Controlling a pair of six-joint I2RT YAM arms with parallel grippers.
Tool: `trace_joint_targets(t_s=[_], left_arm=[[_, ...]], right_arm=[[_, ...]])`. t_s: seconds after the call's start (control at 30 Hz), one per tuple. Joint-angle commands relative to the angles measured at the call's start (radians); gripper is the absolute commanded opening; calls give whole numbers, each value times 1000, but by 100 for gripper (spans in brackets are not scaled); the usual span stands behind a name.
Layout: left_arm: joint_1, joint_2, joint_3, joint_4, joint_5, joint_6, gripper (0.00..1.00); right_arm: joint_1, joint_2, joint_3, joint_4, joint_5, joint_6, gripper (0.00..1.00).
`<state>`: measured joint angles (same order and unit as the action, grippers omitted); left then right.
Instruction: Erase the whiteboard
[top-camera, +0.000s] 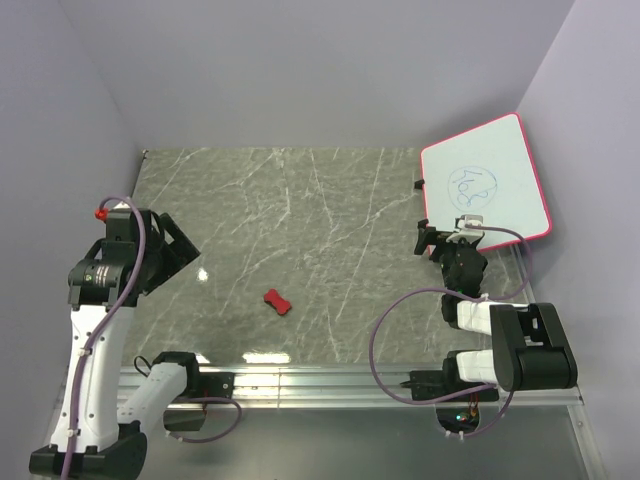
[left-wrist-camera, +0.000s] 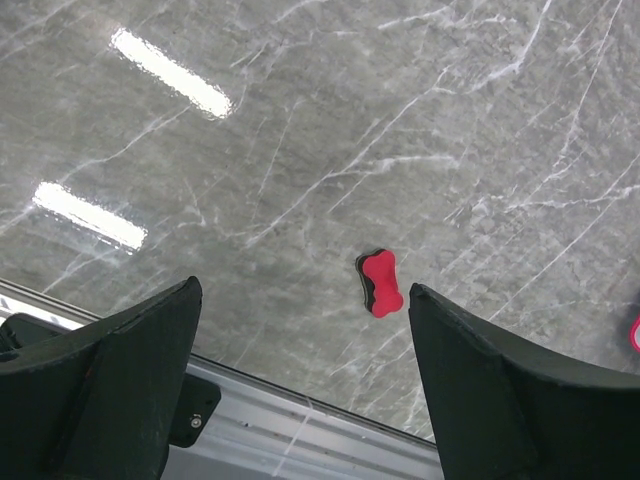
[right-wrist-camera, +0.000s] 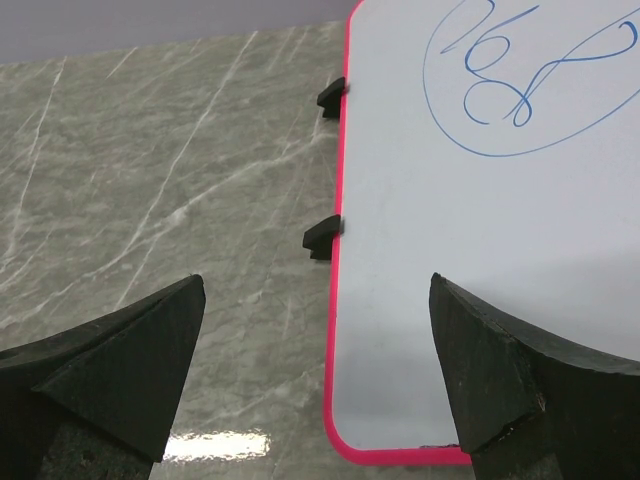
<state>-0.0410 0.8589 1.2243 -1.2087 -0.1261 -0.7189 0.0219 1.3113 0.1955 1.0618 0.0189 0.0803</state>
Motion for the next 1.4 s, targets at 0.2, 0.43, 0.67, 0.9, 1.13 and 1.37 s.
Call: trace_joint_targets(t_s=[0.2, 0.43, 0.67, 0.9, 1.13, 1.37], left_arm=[[-8, 8, 27, -11, 40, 0, 84], [-11, 20, 12, 95, 46, -43, 85], [-34, 110, 10, 259, 45, -45, 85], [-276, 310, 41, 394, -67, 67, 88], [-480, 537, 76, 491, -55, 67, 86], [-548, 523, -20, 478, -4, -66, 83]], right_arm=[[19, -125, 92, -175, 119, 18, 100], [19, -254, 804, -1196, -16, 156, 100], [-9, -408, 889, -1659, 174, 733, 100], [-144, -543, 820, -1869, 210, 843, 96], [-272, -532, 887, -2085, 167, 849, 98], [-367, -524, 728, -2022, 24, 860, 93]])
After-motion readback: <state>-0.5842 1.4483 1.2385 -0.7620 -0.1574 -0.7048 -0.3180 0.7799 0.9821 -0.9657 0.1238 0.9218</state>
